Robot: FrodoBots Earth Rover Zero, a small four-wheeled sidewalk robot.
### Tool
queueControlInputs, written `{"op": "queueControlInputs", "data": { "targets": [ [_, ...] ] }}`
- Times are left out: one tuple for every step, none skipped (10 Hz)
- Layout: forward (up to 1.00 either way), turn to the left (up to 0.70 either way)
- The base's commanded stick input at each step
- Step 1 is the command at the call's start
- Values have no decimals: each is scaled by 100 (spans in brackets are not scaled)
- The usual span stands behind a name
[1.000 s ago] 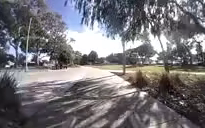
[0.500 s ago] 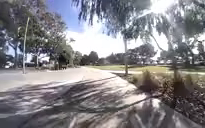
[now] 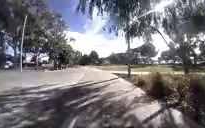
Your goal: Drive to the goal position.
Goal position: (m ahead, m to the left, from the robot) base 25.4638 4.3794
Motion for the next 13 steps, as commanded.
{"op": "queueControlInputs", "data": {
  "targets": [
    [100,0],
    [100,0],
    [100,0],
    [100,0],
    [100,0],
    [100,0],
    [100,0],
    [100,0],
    [100,0],
    [100,0],
    [100,0],
    [100,0],
    [100,0]
  ]
}}
